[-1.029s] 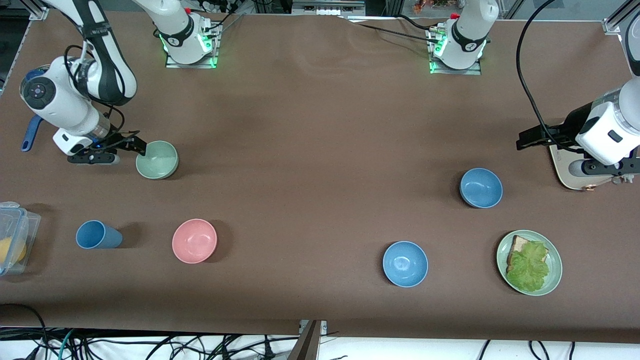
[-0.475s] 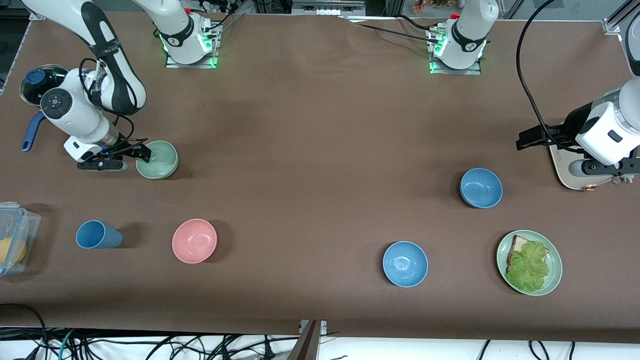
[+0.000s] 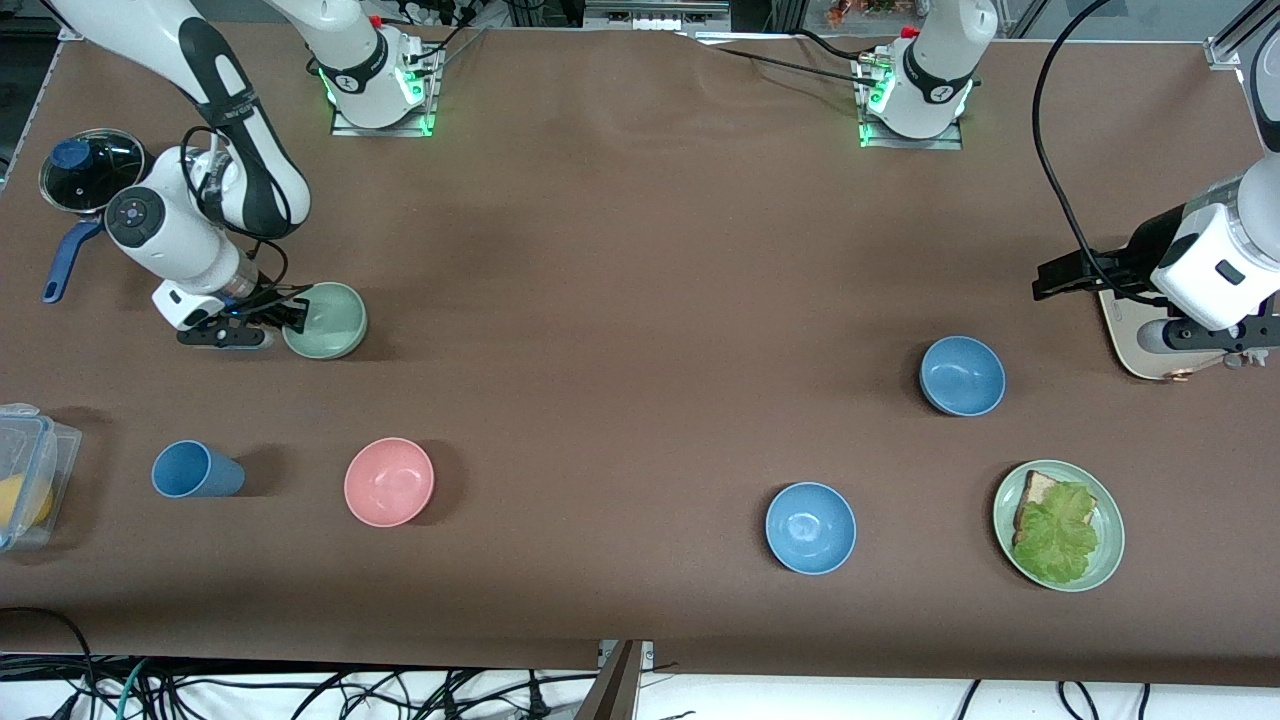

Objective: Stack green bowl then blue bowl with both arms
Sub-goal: 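Carry the green bowl to mid-table while the left gripper reaches the blue bowl, then release the green bowl with the right gripper while the left gripper grasps the blue bowl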

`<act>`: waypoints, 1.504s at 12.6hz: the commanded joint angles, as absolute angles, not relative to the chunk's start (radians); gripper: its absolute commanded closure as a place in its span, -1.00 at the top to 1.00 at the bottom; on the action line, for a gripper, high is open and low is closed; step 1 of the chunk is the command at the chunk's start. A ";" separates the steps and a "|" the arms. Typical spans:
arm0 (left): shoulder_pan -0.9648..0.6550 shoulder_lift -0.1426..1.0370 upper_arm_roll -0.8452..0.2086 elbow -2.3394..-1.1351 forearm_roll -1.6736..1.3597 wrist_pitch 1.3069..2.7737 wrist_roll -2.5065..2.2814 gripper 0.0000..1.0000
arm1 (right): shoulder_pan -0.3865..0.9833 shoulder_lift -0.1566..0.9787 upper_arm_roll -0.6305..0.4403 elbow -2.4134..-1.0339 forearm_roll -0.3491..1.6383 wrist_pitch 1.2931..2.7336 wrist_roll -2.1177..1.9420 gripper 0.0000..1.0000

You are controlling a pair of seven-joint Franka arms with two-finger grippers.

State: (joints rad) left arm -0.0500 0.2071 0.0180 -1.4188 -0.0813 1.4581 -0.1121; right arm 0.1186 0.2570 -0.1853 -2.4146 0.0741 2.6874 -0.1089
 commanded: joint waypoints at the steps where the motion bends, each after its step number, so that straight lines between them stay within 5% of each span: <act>1: -0.031 0.235 0.018 -1.399 -0.071 1.443 -0.106 1.00 | 0.123 0.270 -0.083 -2.375 0.089 2.689 0.028 -1.00; 4: 0.009 0.296 0.018 -1.408 -0.072 1.453 -0.101 1.00 | 0.255 0.368 0.044 -2.223 0.089 2.686 0.381 -1.00; 9: 0.067 0.376 0.020 -1.499 -0.086 1.577 0.017 1.00 | 0.576 0.685 0.041 -1.797 0.081 2.663 0.884 -1.00; 11: 0.075 0.382 0.020 -1.602 -0.083 1.748 0.047 1.00 | 0.618 0.741 0.041 -1.656 0.075 2.588 0.991 -1.00; 13: 0.092 0.383 0.028 -1.737 -0.086 1.952 0.159 1.00 | 0.609 0.720 0.040 -1.602 0.074 2.499 0.977 0.99; 19: 0.098 0.445 0.031 -1.863 -0.089 2.146 0.245 0.99 | 0.505 0.473 -0.061 -1.500 0.064 2.055 0.713 1.00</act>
